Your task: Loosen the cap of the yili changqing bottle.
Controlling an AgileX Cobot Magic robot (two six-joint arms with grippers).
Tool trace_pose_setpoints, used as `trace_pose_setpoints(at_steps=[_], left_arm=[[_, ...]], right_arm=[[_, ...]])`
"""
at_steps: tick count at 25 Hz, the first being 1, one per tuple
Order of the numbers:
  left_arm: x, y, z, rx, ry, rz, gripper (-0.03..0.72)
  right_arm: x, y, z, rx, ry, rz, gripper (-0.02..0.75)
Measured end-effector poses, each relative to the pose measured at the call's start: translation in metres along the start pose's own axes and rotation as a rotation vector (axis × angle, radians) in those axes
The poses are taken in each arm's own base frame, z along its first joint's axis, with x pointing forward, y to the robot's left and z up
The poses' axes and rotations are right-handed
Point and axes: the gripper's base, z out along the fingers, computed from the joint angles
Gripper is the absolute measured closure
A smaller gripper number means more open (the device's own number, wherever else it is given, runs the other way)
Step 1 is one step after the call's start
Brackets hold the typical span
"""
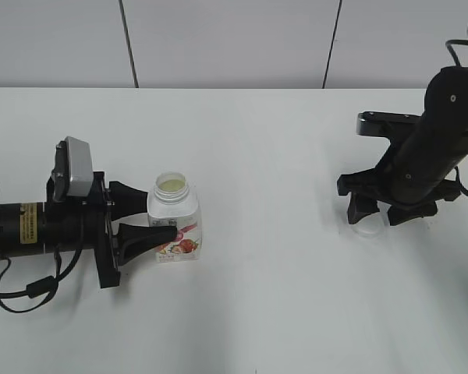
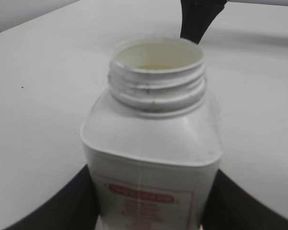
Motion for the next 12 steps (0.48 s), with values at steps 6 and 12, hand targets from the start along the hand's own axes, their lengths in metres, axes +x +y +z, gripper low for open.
trace_pose_setpoints(at_steps=[6,12], left_arm=[[0.0009,-0.0015,0.0,0.017,0.01,-0.02,0.142],[0.0036,0.0004,-0.0071,0.024,0.017,-0.034,0.078]], right_arm=[[0.0,0.0,0.0,0.0,0.0,0.0,0.214],[0.0,0.0,0.0,0.0,0.0,0.0,0.213]])
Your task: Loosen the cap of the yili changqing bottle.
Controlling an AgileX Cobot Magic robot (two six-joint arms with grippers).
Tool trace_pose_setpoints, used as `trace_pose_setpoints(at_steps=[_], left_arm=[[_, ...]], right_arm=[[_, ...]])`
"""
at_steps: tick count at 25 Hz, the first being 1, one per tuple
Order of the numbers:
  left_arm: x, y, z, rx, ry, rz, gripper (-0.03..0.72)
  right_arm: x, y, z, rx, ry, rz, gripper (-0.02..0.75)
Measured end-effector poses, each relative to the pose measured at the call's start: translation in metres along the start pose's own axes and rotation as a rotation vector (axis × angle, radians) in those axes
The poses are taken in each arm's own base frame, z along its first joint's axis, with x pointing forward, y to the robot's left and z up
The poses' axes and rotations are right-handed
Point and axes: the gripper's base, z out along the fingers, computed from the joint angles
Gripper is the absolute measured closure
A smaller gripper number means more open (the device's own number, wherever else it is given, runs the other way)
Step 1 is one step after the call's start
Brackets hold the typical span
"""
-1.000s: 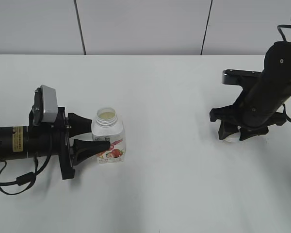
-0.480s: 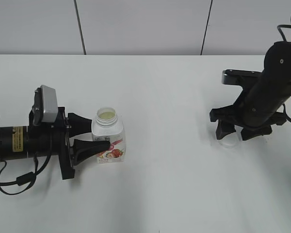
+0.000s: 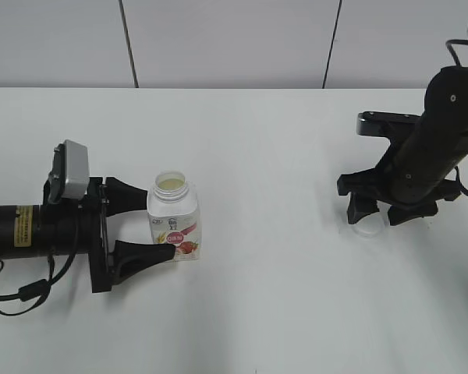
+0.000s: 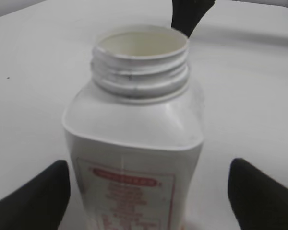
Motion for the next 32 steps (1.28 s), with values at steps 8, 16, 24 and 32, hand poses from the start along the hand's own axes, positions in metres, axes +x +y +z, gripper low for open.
trace_pose_setpoints(at_steps=[8,16,24,32], left_arm=[[-0.012,0.019,-0.045,-0.1,0.077,0.049,0.097],[-0.038,0.035,-0.082,-0.332,0.215,0.058,0.099],[-0.074,0.055,-0.118,-0.793,0.257,-0.082,0.102],[-0.088,0.067,-0.153,-1.099,0.389,-0.262,0.184]], right_arm=[[0.001,0.0,0.0,-0.002,0.01,0.003,0.213],[-0.011,0.003,-0.007,-0.011,-0.034,0.0,0.213],[-0.045,0.011,-0.031,-0.004,-0.128,-0.056,0.213],[-0.087,0.018,-0.075,0.047,-0.245,-0.146,0.213]])
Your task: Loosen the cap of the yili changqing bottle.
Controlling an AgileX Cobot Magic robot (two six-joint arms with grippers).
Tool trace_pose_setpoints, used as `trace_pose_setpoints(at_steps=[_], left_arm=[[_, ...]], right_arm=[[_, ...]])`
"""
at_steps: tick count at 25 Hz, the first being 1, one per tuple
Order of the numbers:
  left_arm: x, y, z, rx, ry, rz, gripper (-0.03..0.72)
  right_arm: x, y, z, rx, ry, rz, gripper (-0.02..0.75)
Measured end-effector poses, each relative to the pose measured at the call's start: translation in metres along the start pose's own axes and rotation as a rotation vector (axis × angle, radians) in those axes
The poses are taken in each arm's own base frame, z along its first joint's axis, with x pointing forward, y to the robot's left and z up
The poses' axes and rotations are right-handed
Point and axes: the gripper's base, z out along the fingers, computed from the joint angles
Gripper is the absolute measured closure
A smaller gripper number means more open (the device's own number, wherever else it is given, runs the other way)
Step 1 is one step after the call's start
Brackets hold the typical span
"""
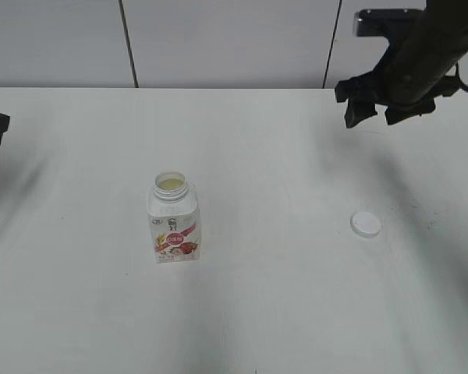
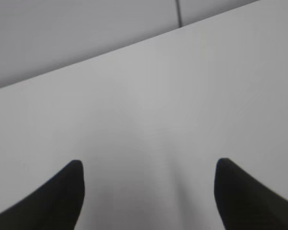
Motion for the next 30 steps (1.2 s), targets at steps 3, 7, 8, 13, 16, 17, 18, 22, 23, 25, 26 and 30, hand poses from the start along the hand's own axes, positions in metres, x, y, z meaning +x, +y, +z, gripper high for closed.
trace_pose_setpoints(at_steps=[3,7,8,13,16,17,18,22,23,25,26,30], left_arm=[[-0.001,0.015,-0.005,-0.11,0.125,-0.044,0.19],[-0.011,0.031,-0.017,-0.227,0.228,-0.121,0.19],[-0.014,0.034,-0.021,-0.251,0.249,-0.143,0.192],[-0.035,0.046,-0.041,-0.296,0.35,-0.266,0.2],[-0.052,0.047,-0.05,-0.235,0.411,-0.284,0.203],[-0.057,0.047,-0.053,-0.209,0.425,-0.294,0.204],[-0.064,0.047,-0.056,-0.191,0.427,-0.3,0.204],[-0.083,0.047,-0.066,-0.121,0.429,-0.302,0.206],[-0.087,0.047,-0.068,-0.104,0.426,-0.284,0.206],[-0.094,0.047,-0.071,-0.075,0.418,-0.246,0.206],[-0.096,0.047,-0.072,-0.068,0.412,-0.233,0.206],[-0.101,0.043,-0.072,-0.047,0.4,-0.203,0.206]], right_arm=[[-0.016,-0.001,-0.015,0.026,-0.028,-0.029,0.213],[-0.033,-0.002,-0.035,0.049,-0.051,-0.044,0.213],[-0.038,-0.002,-0.041,0.051,-0.056,-0.043,0.213],[-0.053,-0.002,-0.07,0.059,-0.046,-0.035,0.213],[-0.056,-0.002,-0.085,0.066,-0.01,-0.033,0.213],[-0.056,-0.002,-0.089,0.068,0.005,-0.038,0.213],[-0.057,-0.002,-0.092,0.069,0.013,-0.044,0.213],[-0.058,-0.004,-0.101,0.073,0.031,-0.06,0.213],[-0.06,-0.005,-0.103,0.066,0.025,-0.057,0.213],[-0.061,-0.008,-0.105,0.035,0.016,-0.048,0.213],[-0.062,-0.013,-0.105,0.026,0.015,-0.037,0.213],[-0.063,-0.027,-0.106,0.029,0.013,-0.005,0.213]])
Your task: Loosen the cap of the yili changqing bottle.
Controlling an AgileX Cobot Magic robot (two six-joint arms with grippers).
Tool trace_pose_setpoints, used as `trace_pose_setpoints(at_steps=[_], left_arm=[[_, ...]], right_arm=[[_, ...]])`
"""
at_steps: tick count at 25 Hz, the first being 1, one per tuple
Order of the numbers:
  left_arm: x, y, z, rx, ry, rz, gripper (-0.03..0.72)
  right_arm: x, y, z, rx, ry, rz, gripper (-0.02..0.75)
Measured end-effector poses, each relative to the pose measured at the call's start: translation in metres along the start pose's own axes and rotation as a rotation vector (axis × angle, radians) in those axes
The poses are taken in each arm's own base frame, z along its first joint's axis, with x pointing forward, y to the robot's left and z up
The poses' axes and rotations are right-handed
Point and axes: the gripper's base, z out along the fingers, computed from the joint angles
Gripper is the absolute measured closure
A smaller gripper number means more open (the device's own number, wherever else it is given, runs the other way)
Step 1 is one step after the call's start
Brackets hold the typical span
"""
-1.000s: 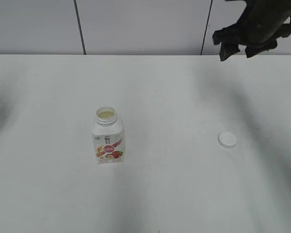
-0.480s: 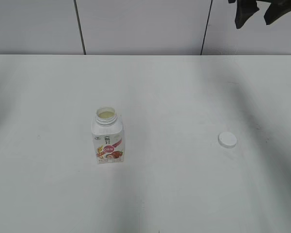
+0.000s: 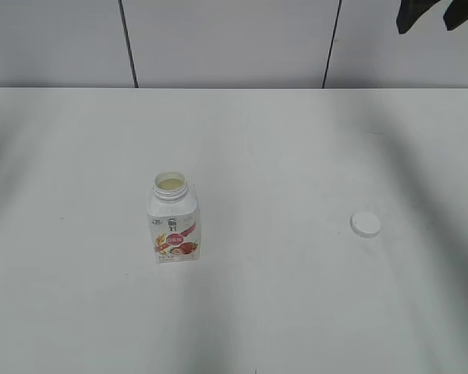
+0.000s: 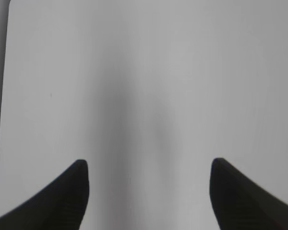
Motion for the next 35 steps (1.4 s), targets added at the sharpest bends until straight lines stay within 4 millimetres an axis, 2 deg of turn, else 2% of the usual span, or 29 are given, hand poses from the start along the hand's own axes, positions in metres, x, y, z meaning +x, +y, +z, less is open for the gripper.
trace_pose_setpoints(at_steps=[10,13,17,22,26,35], left_arm=[[-0.01,-0.049,-0.003,0.072,-0.038,0.148,0.207],[-0.01,-0.059,-0.004,0.092,-0.041,0.158,0.207],[-0.006,-0.059,-0.004,0.082,0.015,0.097,0.207],[0.006,-0.057,-0.006,0.065,0.141,0.079,0.207],[0.018,-0.056,-0.017,0.066,0.196,0.064,0.207],[0.07,-0.055,-0.052,0.067,0.172,0.052,0.207]], right_arm=[[0.0,-0.013,-0.005,0.038,-0.008,-0.031,0.213],[0.002,-0.021,-0.023,0.05,-0.042,-0.014,0.213],[0.012,-0.024,-0.054,0.03,-0.088,0.009,0.213],[0.045,-0.022,-0.075,0.029,-0.066,0.008,0.213],[0.076,-0.021,-0.084,0.029,-0.028,0.01,0.213],[0.14,-0.016,-0.109,0.02,-0.012,0.013,0.213]])
